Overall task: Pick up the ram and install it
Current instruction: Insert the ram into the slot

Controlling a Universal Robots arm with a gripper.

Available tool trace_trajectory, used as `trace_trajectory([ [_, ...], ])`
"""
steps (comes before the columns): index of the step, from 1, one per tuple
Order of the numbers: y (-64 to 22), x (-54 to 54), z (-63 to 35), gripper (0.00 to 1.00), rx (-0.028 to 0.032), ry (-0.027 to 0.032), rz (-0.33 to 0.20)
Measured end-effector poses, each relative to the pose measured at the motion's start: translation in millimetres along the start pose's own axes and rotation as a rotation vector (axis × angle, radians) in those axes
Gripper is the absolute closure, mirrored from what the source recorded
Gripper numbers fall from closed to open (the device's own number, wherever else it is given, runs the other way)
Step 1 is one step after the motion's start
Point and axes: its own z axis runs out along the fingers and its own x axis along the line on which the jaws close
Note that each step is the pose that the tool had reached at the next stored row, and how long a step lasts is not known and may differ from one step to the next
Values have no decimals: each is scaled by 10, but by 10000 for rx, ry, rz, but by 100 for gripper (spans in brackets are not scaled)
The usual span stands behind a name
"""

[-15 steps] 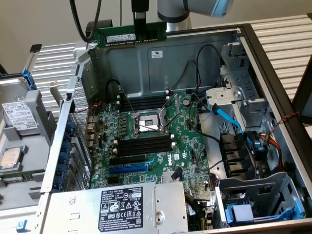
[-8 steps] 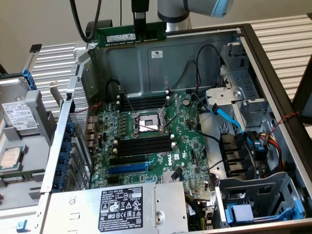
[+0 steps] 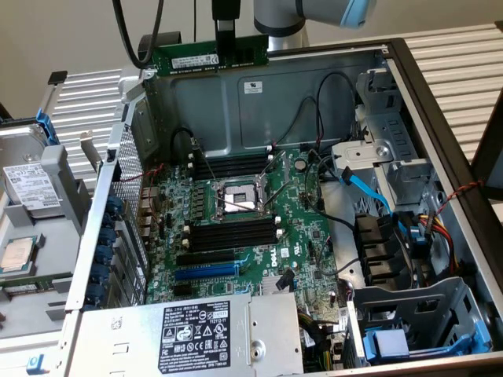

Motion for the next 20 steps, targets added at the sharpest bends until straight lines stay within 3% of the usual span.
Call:
trace_trajectory([
  [9, 47, 0, 34, 87, 3, 0, 1],
  [20, 49, 6, 198, 87, 12, 34, 318],
])
